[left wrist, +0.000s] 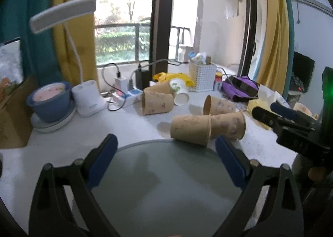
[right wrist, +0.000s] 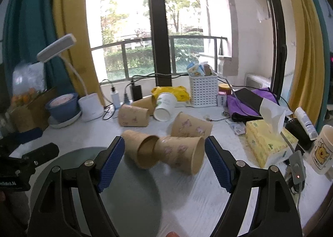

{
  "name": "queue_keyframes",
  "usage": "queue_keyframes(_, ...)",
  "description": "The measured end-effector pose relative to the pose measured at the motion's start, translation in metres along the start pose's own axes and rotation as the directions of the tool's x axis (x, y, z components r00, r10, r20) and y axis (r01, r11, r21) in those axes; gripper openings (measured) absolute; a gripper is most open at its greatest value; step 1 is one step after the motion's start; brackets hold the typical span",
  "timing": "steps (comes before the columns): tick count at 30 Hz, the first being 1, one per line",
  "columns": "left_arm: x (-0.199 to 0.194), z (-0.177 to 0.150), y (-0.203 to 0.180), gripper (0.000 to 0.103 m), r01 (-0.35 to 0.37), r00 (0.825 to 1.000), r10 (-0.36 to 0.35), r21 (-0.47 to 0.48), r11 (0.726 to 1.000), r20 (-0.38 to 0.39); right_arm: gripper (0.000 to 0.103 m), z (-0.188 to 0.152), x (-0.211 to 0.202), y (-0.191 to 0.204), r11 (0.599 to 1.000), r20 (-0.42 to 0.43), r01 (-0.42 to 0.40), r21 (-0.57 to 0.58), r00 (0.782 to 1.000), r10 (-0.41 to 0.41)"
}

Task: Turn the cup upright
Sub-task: 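Move the left tool toward the tipped white leaf-print paper cup, then close the left tool on the white paper cup's body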

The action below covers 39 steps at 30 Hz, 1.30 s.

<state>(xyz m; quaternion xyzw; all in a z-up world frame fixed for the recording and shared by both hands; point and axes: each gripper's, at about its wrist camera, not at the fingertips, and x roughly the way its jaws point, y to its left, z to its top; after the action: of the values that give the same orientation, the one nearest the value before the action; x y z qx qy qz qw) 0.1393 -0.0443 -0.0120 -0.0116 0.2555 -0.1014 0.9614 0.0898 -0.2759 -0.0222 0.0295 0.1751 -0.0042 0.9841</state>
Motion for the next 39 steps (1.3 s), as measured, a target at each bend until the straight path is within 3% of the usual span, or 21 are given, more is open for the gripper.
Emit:
queue_keyframes(11,0.077,0.051,-0.03,0.096,0.011,0.991,-0.002,0.067,0.998,-0.136,0.082,0.031,0.052,-0.054,0.992,-0.047,-0.008,0.123,0.999,0.014)
queue_keyframes(18,0.134,0.083,-0.049,0.096,0.025,0.977,-0.003,0.1,0.995,-0.214,0.082,0.045,0.096,-0.088,0.976,-0.121,-0.075,0.205,0.987,0.102)
queue_keyframes(35,0.264,0.13,-0.075,0.095,0.066,0.946,-0.007,0.172,0.983,-0.325,0.082,0.061,0.167,-0.133,0.955,-0.2,-0.017,0.297,0.977,0.079)
queue_keyframes(39,0.29,0.132,-0.078,0.086,0.081,0.932,-0.001,0.204,0.976,-0.363,0.082,0.059,0.168,-0.14,0.95,-0.192,-0.004,0.311,0.979,0.067)
